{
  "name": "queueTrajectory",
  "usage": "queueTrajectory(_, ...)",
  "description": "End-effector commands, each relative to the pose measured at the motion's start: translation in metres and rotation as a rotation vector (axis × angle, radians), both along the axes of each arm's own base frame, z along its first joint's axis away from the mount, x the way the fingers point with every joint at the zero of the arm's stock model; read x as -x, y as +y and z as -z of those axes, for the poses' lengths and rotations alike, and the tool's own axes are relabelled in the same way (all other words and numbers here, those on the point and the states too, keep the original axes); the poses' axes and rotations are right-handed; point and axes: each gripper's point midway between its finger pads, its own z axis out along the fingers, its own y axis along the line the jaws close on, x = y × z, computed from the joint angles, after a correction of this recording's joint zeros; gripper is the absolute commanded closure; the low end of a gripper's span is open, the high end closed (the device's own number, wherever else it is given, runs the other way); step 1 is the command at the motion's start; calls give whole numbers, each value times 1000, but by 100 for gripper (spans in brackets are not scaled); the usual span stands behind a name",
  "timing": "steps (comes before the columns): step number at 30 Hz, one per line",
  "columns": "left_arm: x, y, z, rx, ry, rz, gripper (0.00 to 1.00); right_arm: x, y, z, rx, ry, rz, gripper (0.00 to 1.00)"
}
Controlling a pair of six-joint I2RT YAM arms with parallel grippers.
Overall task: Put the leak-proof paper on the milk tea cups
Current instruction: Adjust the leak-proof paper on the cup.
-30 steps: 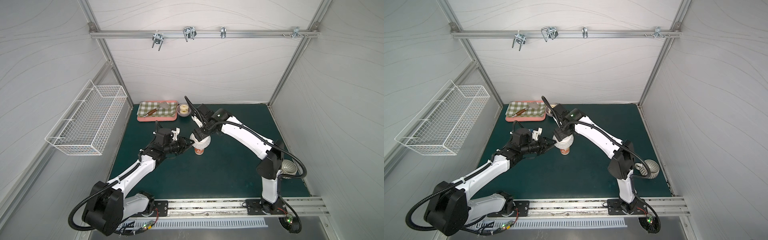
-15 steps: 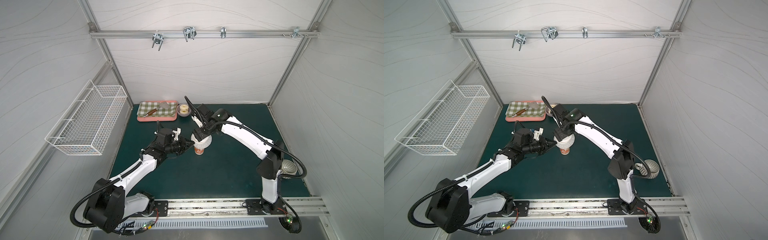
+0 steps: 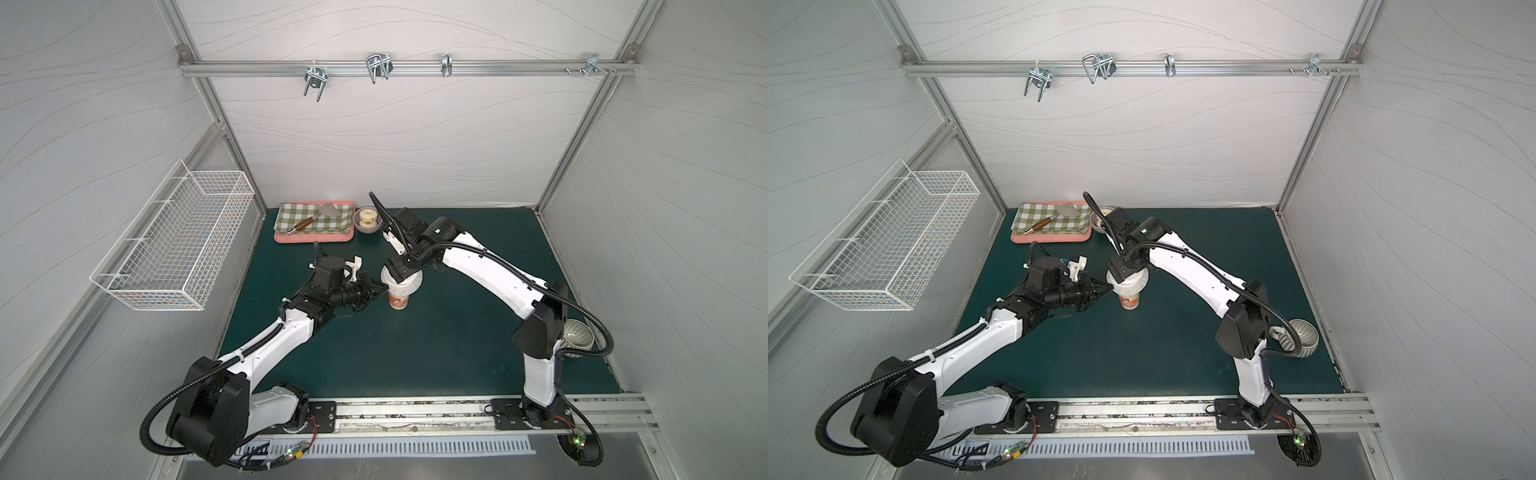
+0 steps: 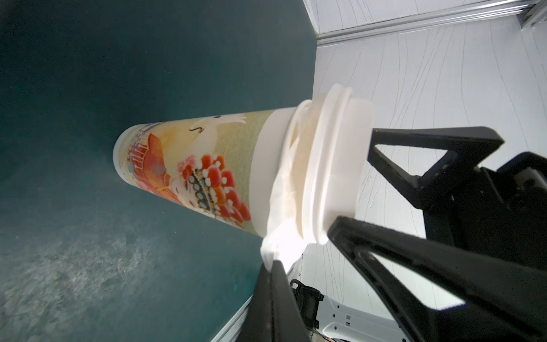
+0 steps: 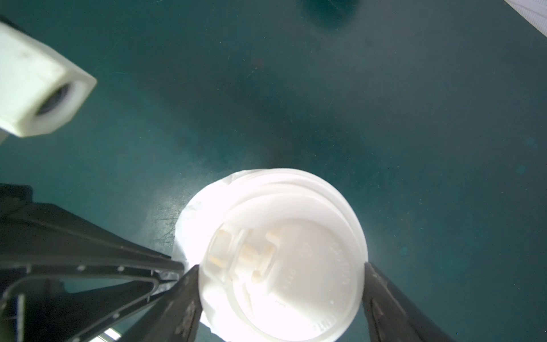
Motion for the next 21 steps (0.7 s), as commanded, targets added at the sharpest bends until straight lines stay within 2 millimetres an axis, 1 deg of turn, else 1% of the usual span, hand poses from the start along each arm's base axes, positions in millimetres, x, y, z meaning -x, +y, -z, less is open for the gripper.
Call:
queueTrajectory(1,-3,-2,-25,25,-57,3,100,0,-9,-22,-19,-35,20,18)
queueTrajectory(6,-4,-1,-36,27,-77,-3,100,-4,-11,-37,-41,-69,33,18)
queueTrajectory(10,-7,-1,-44,33,-89,-11,100,-6,-14,-44,-52,-84,42,18)
queueTrajectory(17,-15,-1,-40,28,-74,-28,100,-8,-17,-50,-61,-105,51,18)
queueTrajectory(21,-19,0,-39,26,-70,-38,100,-8,-17,-50,-63,-101,50,18)
